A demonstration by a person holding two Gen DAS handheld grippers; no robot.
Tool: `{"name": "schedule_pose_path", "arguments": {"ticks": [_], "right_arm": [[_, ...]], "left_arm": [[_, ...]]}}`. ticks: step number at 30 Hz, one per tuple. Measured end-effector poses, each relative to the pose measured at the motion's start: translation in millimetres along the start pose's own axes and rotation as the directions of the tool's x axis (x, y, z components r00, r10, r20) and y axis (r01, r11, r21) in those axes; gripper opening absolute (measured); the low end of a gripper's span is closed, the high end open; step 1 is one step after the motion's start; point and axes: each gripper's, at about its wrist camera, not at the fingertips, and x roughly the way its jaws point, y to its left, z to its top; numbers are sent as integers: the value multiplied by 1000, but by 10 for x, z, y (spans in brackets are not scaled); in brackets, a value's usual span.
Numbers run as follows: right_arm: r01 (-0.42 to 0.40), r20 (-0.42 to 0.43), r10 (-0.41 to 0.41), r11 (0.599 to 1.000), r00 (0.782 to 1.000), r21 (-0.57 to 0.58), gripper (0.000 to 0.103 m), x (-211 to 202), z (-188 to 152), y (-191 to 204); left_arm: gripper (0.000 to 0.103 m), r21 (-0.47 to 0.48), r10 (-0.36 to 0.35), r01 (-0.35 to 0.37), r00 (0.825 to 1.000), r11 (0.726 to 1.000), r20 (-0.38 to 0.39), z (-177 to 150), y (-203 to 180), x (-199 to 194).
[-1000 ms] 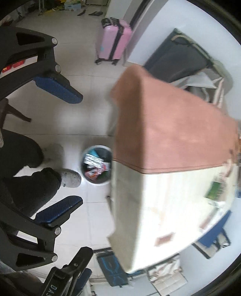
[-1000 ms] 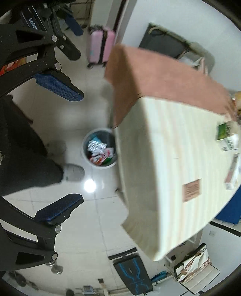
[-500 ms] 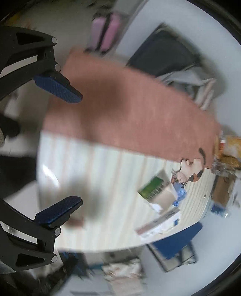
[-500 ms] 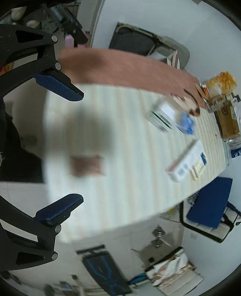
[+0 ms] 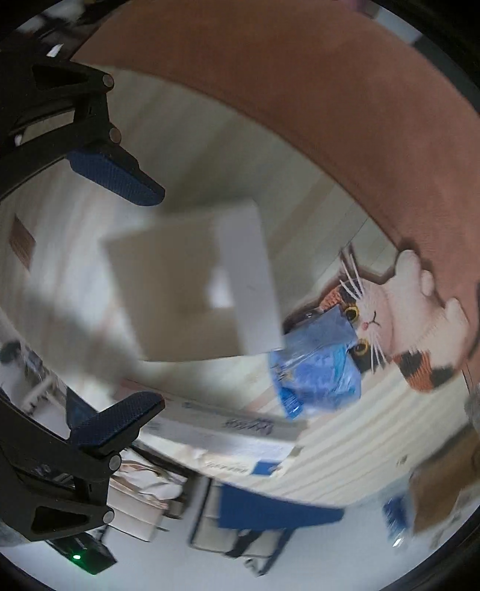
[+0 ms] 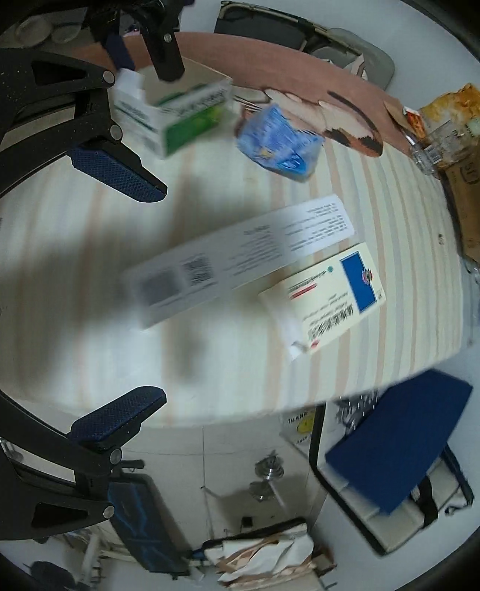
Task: Collect trash
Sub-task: 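Grasp the long white box with the right tool while the left tool approaches the small white box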
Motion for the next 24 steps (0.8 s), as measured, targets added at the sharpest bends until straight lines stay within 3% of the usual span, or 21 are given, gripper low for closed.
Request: {"name": "schedule_pose_path", "arguments": {"ticks": [2, 4, 6, 8, 11, 15, 17, 20, 24], "right_arm": [[-17, -15, 16, 1000, 1000, -5, 97, 172, 143, 25], [-36, -31, 36, 999, 999, -2, 84, 315, 232, 43], [-57, -56, 56, 998, 997, -2, 60, 462, 284, 72], [-74, -52, 73, 997, 996, -5, 58, 489, 264, 104], [-87, -54, 86, 996, 995, -12, 55, 471, 170, 126], [-112, -105, 114, 993, 988, 26, 54, 437, -135, 48], [-120, -139, 126, 992, 982, 51, 54, 399, -451, -39], [-116, -190, 127, 991, 974, 70, 53, 337, -984, -126], [-119, -257, 139, 989, 956, 93, 53, 258, -1539, -231]], "left_arm": [[101, -23, 36, -36, 999, 999, -6, 74, -35, 115], [100, -15, 70, -69, 998, 997, 7, 111, -61, 168], [82, 30, 114, -115, 993, 993, 32, 117, -90, 165], [82, 120, 155, -161, 986, 980, 61, 48, -116, 133], [81, 253, 224, -246, 968, 936, 112, -104, -137, 81], [80, 410, 329, -371, 928, 833, 172, -472, -40, 43], [80, 443, 356, -397, 918, 804, 176, -675, 77, 43], [80, 470, 368, -399, 916, 787, 162, -1001, 290, 49], [80, 477, 341, -365, 930, 800, 139, -1330, 483, -1]]}}
